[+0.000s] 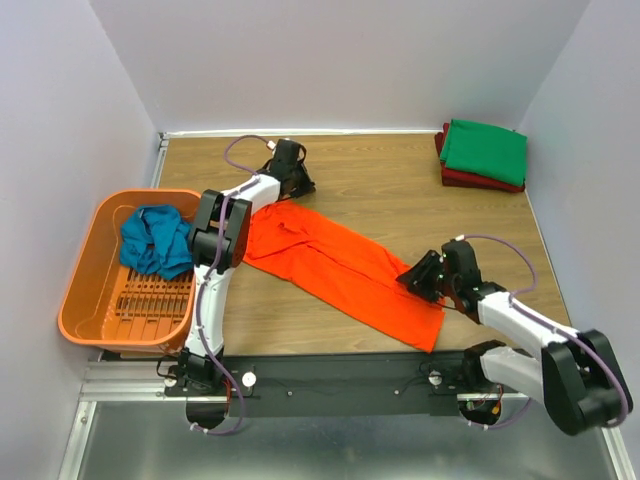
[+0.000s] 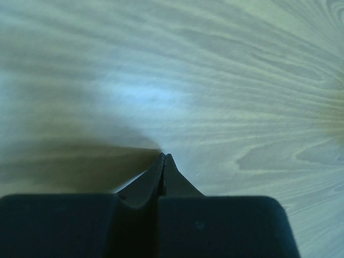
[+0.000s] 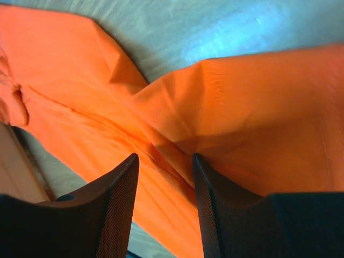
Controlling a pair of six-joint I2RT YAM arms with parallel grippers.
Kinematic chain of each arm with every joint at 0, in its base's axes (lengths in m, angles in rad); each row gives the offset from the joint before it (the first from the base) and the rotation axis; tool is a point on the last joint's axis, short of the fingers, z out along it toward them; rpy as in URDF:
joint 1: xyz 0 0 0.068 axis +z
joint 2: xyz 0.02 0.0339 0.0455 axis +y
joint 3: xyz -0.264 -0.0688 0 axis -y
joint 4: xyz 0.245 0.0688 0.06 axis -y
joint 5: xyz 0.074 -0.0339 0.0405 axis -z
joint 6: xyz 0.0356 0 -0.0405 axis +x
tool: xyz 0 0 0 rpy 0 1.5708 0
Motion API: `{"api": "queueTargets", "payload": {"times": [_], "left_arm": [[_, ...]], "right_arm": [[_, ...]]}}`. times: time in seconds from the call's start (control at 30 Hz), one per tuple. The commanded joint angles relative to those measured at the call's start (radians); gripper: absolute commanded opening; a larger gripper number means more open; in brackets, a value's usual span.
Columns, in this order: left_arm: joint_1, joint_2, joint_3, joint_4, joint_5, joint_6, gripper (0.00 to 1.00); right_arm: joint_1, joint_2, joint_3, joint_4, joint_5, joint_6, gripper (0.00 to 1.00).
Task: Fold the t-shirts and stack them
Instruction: Fold the tshirt
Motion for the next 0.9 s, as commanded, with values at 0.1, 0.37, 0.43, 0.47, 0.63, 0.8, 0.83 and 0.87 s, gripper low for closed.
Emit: {"api": "queueTargets", "payload": {"times": [0.1,0.37,0.43,0.47,0.63,0.8,0.83,0.87], "left_arm": [[-0.003,0.018,0.110,0.030,0.113,0.109,0.03],[0.026,-0.189,0.112,-0.014,0.067,0.169,0.04],[0.025,-0.250,0.048,-0.016,0.036,0.163,0.04],[0.024,-0.316,0.011,-0.018,0.001,0.148,0.03],[0.024,-0.509,-0.300,0.007,-0.073,0.091,0.03],[0.024,-0.626,-0.552,0.018,-0.141,-0.006,0.00],[0.023,-0.678,-0.595,0.027,-0.154,-0.033,0.00],[0.023,-0.704,-0.639,0.057,-0.165,-0.061,0.00]], "right_arm": [[0.007,-0.083,0.054,-0.099,0.168,0.022,0.59],[-0.148,0.167,0.165,-0.124,0.199,-0.078,0.63],[-0.163,0.176,0.165,-0.127,0.203,-0.095,0.63],[-0.167,0.170,0.160,-0.134,0.208,-0.101,0.63],[-0.176,0.088,0.093,-0.180,0.263,-0.083,0.63],[-0.180,-0.046,0.031,-0.207,0.251,-0.023,0.63],[-0.180,-0.069,0.033,-0.211,0.254,-0.030,0.63],[-0.182,-0.083,0.040,-0.216,0.260,-0.038,0.63]]}}
